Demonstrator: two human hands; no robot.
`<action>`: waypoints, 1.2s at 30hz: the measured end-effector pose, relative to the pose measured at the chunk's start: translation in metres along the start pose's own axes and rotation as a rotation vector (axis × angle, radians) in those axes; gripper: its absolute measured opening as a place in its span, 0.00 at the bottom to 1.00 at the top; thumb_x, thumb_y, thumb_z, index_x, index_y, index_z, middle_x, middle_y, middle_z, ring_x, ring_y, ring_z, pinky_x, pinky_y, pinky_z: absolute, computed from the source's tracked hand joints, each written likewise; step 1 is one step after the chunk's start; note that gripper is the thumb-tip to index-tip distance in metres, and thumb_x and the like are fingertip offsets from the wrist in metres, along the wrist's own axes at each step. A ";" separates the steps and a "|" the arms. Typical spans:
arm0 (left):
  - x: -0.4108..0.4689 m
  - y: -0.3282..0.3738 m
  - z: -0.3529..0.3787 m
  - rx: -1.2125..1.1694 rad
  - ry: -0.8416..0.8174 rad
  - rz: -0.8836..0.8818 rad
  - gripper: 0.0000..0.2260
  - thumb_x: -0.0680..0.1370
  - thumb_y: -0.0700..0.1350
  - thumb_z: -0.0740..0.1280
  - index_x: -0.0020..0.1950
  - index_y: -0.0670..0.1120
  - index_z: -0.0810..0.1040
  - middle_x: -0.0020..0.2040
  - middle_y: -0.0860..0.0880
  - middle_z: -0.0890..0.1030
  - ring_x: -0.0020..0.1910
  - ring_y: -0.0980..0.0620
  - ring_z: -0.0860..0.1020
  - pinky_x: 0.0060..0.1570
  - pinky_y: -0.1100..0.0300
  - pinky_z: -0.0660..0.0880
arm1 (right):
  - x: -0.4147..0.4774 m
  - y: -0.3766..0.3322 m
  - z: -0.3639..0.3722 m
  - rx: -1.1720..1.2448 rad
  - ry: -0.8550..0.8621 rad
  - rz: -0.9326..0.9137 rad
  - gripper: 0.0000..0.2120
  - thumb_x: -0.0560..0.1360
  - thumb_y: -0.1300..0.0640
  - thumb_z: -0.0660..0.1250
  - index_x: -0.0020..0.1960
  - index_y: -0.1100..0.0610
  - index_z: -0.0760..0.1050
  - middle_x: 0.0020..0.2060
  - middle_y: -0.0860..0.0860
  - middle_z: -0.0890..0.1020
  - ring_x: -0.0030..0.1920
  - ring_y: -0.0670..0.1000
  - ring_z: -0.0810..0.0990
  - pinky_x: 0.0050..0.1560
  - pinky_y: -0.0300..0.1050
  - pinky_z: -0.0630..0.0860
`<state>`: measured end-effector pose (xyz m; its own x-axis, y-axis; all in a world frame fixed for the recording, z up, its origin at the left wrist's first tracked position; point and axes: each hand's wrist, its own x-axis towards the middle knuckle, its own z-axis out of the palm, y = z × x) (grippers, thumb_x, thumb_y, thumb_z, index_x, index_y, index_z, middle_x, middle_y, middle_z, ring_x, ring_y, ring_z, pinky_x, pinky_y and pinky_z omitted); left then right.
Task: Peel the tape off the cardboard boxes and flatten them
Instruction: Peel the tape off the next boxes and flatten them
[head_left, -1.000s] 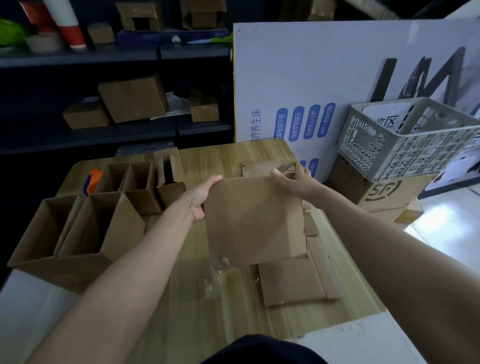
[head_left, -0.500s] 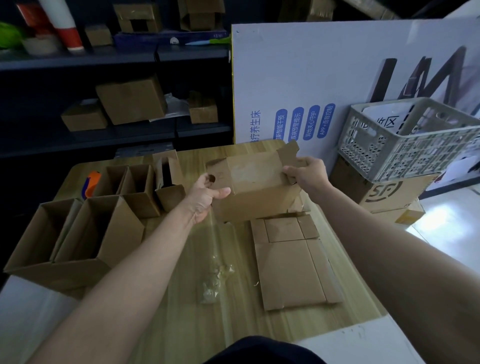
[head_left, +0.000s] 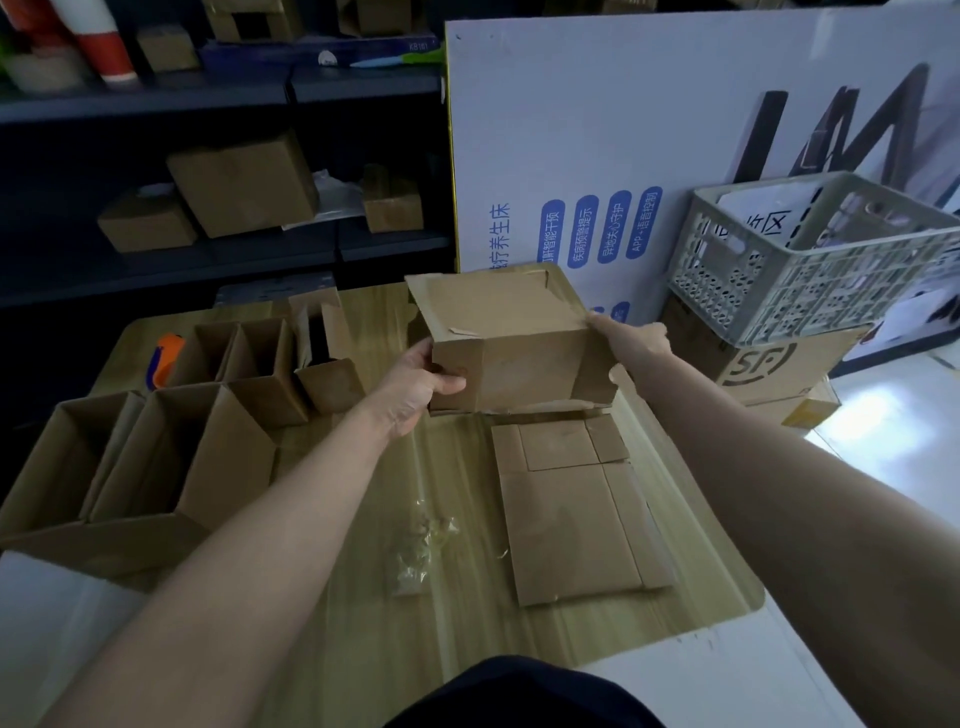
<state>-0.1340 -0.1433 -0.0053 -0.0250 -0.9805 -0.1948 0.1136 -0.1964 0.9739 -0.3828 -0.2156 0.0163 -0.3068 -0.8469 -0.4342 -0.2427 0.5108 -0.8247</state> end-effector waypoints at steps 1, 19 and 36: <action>0.000 -0.002 0.000 0.027 -0.021 -0.008 0.20 0.71 0.24 0.64 0.52 0.48 0.76 0.48 0.50 0.81 0.48 0.54 0.78 0.46 0.64 0.75 | 0.000 0.002 -0.003 -0.038 -0.096 0.035 0.44 0.66 0.37 0.72 0.72 0.60 0.60 0.63 0.56 0.73 0.58 0.57 0.75 0.43 0.47 0.73; 0.000 -0.029 0.019 -0.315 0.263 -0.371 0.26 0.66 0.54 0.74 0.60 0.43 0.74 0.57 0.42 0.76 0.60 0.42 0.73 0.64 0.39 0.66 | 0.002 0.038 -0.015 -0.264 -0.331 0.197 0.21 0.73 0.55 0.71 0.63 0.60 0.70 0.59 0.54 0.76 0.61 0.55 0.73 0.61 0.51 0.68; 0.003 -0.063 0.041 0.105 0.111 -0.332 0.24 0.74 0.48 0.72 0.67 0.46 0.69 0.60 0.47 0.78 0.60 0.45 0.77 0.48 0.50 0.74 | 0.015 0.066 -0.038 -0.007 -0.113 0.147 0.21 0.72 0.55 0.72 0.59 0.65 0.72 0.48 0.58 0.80 0.47 0.58 0.81 0.51 0.56 0.79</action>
<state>-0.1817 -0.1334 -0.0626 0.0649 -0.8590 -0.5079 0.0150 -0.5081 0.8612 -0.4385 -0.1891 -0.0305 -0.2341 -0.7742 -0.5880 -0.2092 0.6308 -0.7472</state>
